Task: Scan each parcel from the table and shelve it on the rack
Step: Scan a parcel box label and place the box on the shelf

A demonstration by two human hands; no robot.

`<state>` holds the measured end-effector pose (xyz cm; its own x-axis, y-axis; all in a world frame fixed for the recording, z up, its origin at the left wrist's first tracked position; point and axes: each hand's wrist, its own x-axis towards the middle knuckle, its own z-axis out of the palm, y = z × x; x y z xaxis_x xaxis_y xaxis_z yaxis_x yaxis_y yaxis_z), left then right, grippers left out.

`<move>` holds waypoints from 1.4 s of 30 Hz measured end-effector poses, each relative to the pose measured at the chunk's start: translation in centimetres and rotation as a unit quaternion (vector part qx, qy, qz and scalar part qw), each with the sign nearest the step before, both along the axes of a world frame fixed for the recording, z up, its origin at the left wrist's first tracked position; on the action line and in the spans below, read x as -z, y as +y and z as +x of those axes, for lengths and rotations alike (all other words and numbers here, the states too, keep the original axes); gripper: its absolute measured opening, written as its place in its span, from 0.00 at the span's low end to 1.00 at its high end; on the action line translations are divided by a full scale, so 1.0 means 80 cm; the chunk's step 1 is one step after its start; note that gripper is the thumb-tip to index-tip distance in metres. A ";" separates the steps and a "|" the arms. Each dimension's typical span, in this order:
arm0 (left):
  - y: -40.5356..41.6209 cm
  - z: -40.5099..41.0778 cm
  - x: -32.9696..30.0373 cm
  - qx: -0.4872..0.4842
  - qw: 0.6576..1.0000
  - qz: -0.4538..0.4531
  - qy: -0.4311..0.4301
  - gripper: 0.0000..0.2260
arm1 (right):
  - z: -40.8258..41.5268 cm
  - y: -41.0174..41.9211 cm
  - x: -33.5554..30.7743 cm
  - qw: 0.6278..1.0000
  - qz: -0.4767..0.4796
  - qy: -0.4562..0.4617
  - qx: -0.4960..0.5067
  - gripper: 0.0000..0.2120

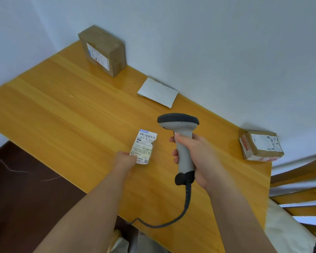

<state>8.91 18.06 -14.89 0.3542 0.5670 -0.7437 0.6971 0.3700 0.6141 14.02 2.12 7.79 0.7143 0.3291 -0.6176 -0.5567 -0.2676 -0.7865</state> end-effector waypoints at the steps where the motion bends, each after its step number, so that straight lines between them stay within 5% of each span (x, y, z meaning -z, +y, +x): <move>1: 0.012 -0.009 0.000 -0.023 0.999 -0.023 -0.020 0.09 | -0.005 0.006 0.002 1.000 0.000 -0.001 0.001 0.08; 7: 0.109 -0.114 -0.052 -0.172 0.967 -0.112 -0.148 0.19 | -0.072 0.077 -0.012 0.997 0.054 -0.047 -0.041 0.08; 13: 0.193 -0.330 -0.154 -0.333 0.907 -0.055 -0.252 0.24 | -0.207 0.182 -0.062 0.961 0.137 -0.066 -0.231 0.10; 23: 0.084 -0.710 -0.262 -0.576 0.760 0.092 -0.287 0.18 | -0.492 0.234 -0.110 0.828 0.228 -0.033 -0.511 0.10; 29: -0.017 -0.939 -0.266 -0.715 0.626 0.135 -0.280 0.22 | -0.691 0.197 -0.116 0.749 0.231 -0.041 -0.620 0.09; 34: -0.039 -1.107 -0.277 -0.767 0.553 0.177 -0.272 0.16 | -0.846 0.197 -0.111 0.762 0.237 -0.051 -0.601 0.10; 39: -0.071 -1.252 -0.293 -0.778 0.536 0.176 -0.275 0.09 | -1.021 0.178 -0.106 0.768 0.223 0.008 -0.600 0.11; 42: -0.080 -1.332 -0.299 -0.797 0.514 0.174 -0.265 0.14 | -1.103 0.173 -0.118 0.751 0.228 0.005 -0.620 0.11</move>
<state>-97.69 11.69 9.04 -0.6657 0.5166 -0.5385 -0.6218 0.0150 0.7830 -74.26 15.93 17.20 -0.3188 0.9166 -0.2413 -0.1092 -0.2884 -0.9513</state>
